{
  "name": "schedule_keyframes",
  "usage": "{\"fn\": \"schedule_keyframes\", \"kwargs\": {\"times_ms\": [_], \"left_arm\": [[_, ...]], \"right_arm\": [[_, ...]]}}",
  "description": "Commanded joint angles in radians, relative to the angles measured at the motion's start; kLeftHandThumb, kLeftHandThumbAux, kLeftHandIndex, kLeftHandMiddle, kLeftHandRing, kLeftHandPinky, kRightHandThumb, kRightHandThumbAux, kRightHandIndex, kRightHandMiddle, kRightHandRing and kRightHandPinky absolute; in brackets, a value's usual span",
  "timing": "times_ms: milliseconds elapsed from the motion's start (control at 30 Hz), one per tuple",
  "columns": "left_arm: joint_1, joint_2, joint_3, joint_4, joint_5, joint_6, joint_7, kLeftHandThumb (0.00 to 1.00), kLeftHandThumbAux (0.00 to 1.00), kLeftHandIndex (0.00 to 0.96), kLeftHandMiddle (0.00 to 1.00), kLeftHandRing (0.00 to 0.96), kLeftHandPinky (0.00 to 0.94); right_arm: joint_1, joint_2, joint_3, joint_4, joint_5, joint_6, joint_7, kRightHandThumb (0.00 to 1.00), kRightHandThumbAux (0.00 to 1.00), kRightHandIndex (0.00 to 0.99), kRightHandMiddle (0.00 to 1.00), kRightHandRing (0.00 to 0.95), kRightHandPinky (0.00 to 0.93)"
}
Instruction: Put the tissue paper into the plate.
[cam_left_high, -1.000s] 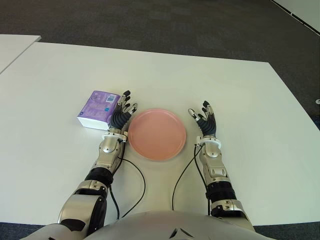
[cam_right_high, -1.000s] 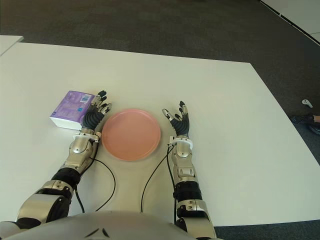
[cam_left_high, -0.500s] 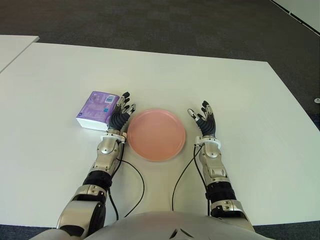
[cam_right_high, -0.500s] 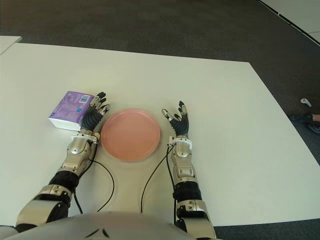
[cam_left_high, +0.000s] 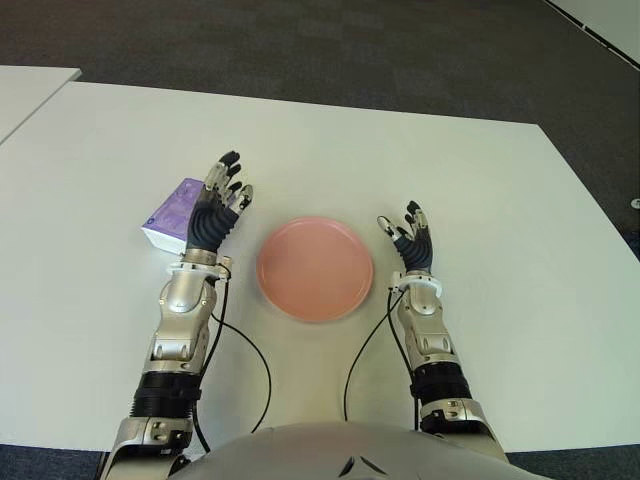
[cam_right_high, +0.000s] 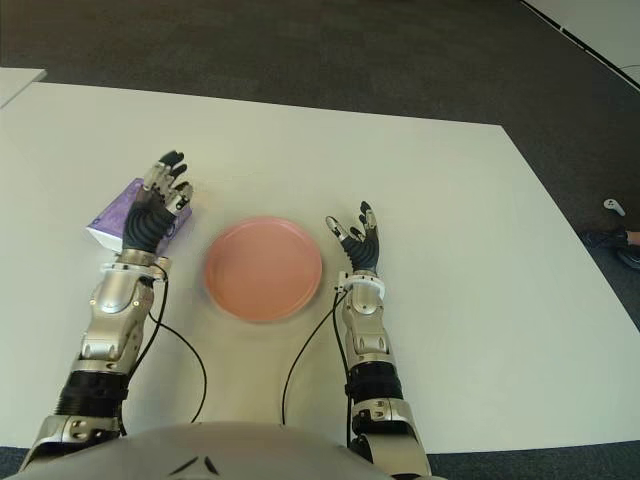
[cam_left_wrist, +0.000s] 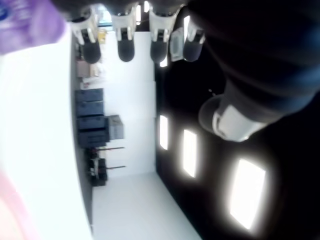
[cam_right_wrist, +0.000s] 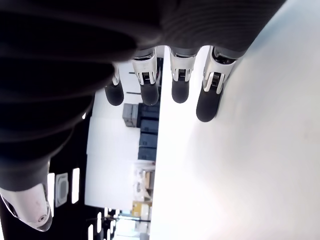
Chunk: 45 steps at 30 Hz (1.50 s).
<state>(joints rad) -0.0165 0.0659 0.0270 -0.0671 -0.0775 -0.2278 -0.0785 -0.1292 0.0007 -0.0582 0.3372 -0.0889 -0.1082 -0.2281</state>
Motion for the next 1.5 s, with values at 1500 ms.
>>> {"fn": "schedule_keyframes", "kwargs": {"times_ms": [1500], "left_arm": [[0.059, 0.646, 0.374, -0.177, 0.18, -0.118, -0.225, 0.351, 0.407, 0.013, 0.001, 0.0, 0.0]], "right_arm": [[0.021, 0.032, 0.008, 0.157, 0.008, -0.011, 0.003, 0.19, 0.633, 0.048, 0.034, 0.034, 0.08]]}}
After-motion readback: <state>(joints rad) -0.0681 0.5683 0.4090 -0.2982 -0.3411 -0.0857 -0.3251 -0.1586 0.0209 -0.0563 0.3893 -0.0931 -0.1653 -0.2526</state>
